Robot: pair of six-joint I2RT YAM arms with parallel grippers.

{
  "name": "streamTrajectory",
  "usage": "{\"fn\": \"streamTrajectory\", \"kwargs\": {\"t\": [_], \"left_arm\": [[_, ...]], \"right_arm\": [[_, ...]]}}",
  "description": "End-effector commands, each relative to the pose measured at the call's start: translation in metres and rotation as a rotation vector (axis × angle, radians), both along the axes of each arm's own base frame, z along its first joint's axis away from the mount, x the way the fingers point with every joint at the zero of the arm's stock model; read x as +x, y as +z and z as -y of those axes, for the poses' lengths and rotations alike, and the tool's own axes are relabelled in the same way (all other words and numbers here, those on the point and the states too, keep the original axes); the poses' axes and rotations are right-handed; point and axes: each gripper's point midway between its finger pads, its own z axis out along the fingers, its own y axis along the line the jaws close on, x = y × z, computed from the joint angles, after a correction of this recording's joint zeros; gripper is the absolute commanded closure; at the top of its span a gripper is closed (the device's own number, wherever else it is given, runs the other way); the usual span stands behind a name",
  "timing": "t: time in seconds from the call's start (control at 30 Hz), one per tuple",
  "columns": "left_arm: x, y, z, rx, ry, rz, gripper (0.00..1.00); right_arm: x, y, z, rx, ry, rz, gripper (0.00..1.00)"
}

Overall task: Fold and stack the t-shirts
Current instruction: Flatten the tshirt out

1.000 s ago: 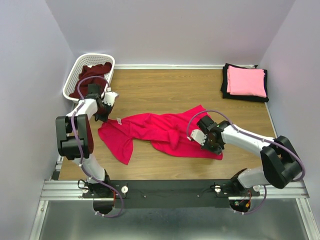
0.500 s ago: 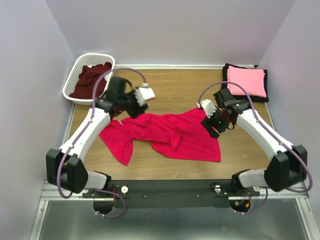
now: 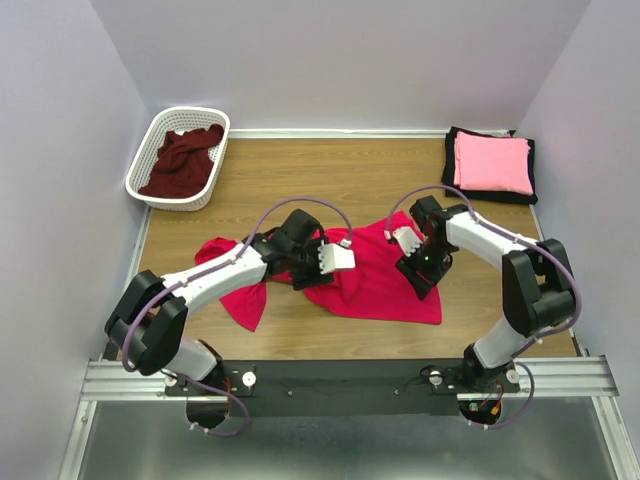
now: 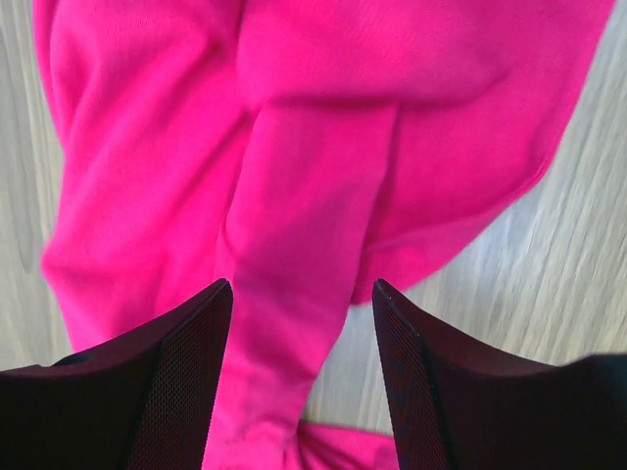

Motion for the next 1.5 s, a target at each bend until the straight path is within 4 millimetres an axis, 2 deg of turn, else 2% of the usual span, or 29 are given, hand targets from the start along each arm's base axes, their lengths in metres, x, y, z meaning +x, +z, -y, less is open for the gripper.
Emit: {"fn": "streamTrajectory", "kwargs": {"t": [0.0, 0.1, 0.2, 0.33, 0.4, 0.43, 0.47, 0.5, 0.53, 0.57, 0.6, 0.63, 0.7, 0.73, 0.8, 0.83, 0.9, 0.93, 1.0, 1.03, 1.07, 1.17, 1.2, 1.23, 1.3, 1.33, 1.37, 1.4, 1.47], "left_arm": [[0.013, 0.013, 0.026, -0.018, -0.016, 0.154, 0.33], [0.02, 0.004, 0.031, 0.013, -0.014, 0.19, 0.33], [0.026, -0.016, 0.028, 0.092, -0.026, 0.188, 0.35], [0.013, -0.024, 0.025, 0.127, -0.109, 0.137, 0.38], [0.004, -0.028, 0.022, 0.138, -0.131, 0.095, 0.48], [0.005, -0.028, 0.021, 0.138, -0.119, 0.092, 0.57], [0.007, -0.024, 0.017, 0.119, -0.095, 0.071, 0.75], [0.01, -0.021, 0.014, 0.105, -0.08, 0.059, 0.82], [0.012, -0.01, 0.012, 0.084, -0.064, 0.045, 0.93], [0.01, -0.002, 0.014, 0.039, -0.077, 0.016, 0.96], [0.021, 0.006, 0.004, 0.013, -0.036, 0.002, 0.97], [0.029, 0.023, 0.004, -0.027, -0.025, 0.015, 1.0], [0.038, 0.033, -0.005, -0.072, 0.013, -0.023, 1.0], [0.055, 0.036, -0.021, -0.08, 0.077, -0.038, 1.0], [0.071, 0.034, -0.034, -0.104, 0.142, -0.076, 1.0], [0.094, 0.032, -0.053, -0.117, 0.225, -0.089, 1.0], [0.116, 0.035, -0.067, -0.17, 0.324, -0.116, 1.0], [0.135, 0.038, -0.079, -0.194, 0.382, -0.114, 1.0], [0.149, 0.041, -0.089, -0.216, 0.432, -0.122, 1.0], [0.157, 0.043, -0.093, -0.225, 0.471, -0.121, 1.0], [0.17, 0.046, -0.107, -0.218, 0.53, -0.082, 1.0], [0.194, 0.055, -0.129, -0.237, 0.65, -0.016, 1.0], [0.201, 0.058, -0.143, -0.226, 0.697, 0.012, 1.0], [0.205, 0.064, -0.145, -0.24, 0.688, 0.024, 1.0], [0.191, 0.067, -0.131, -0.281, 0.561, -0.035, 1.0], [0.177, 0.07, -0.12, -0.305, 0.471, -0.082, 1.0], [0.171, 0.067, -0.12, -0.282, 0.444, -0.092, 1.0], [0.162, 0.068, -0.112, -0.299, 0.4, -0.117, 1.0], [0.151, 0.062, -0.113, -0.28, 0.391, -0.129, 1.0]], "right_arm": [[-0.008, -0.021, 0.012, -0.065, 0.007, -0.042, 0.34], [-0.013, -0.03, 0.018, -0.1, 0.016, -0.068, 0.36], [-0.018, -0.036, 0.029, -0.146, 0.028, -0.077, 0.36], [-0.023, -0.046, 0.048, -0.235, 0.057, -0.066, 0.38], [-0.024, -0.048, 0.056, -0.273, 0.079, -0.055, 0.4], [-0.026, -0.048, 0.059, -0.283, 0.085, -0.055, 0.41], [-0.029, -0.048, 0.063, -0.293, 0.099, -0.054, 0.41], [-0.03, -0.048, 0.065, -0.301, 0.106, -0.05, 0.41], [-0.03, -0.046, 0.069, -0.32, 0.114, -0.039, 0.41], [-0.033, -0.045, 0.073, -0.327, 0.131, -0.034, 0.41], [-0.035, -0.044, 0.077, -0.346, 0.143, -0.029, 0.41], [-0.037, -0.044, 0.079, -0.353, 0.152, -0.027, 0.42], [-0.044, -0.043, 0.086, -0.37, 0.181, -0.028, 0.42], [-0.044, -0.042, 0.089, -0.381, 0.196, -0.024, 0.43], [-0.048, -0.04, 0.093, -0.392, 0.21, -0.017, 0.43], [-0.048, -0.04, 0.093, -0.392, 0.21, -0.011, 0.44], [-0.046, -0.037, 0.093, -0.387, 0.206, 0.004, 0.45], [-0.045, -0.036, 0.092, -0.386, 0.201, 0.01, 0.46], [-0.046, -0.036, 0.092, -0.383, 0.203, 0.011, 0.46], [-0.045, -0.035, 0.092, -0.383, 0.202, 0.015, 0.48], [-0.045, -0.034, 0.093, -0.385, 0.205, 0.017, 0.49], [-0.046, -0.033, 0.094, -0.385, 0.208, 0.023, 0.5], [-0.046, -0.032, 0.094, -0.383, 0.206, 0.026, 0.51], [-0.046, -0.032, 0.094, -0.382, 0.206, 0.029, 0.52], [-0.045, -0.031, 0.093, -0.378, 0.2, 0.034, 0.52], [-0.04, -0.029, 0.089, -0.363, 0.178, 0.048, 0.52], [-0.035, -0.026, 0.085, -0.347, 0.165, 0.061, 0.52], [-0.033, -0.021, 0.077, -0.308, 0.152, 0.066, 0.5], [-0.02, -0.007, 0.065, -0.245, 0.113, 0.093, 0.49]]}}
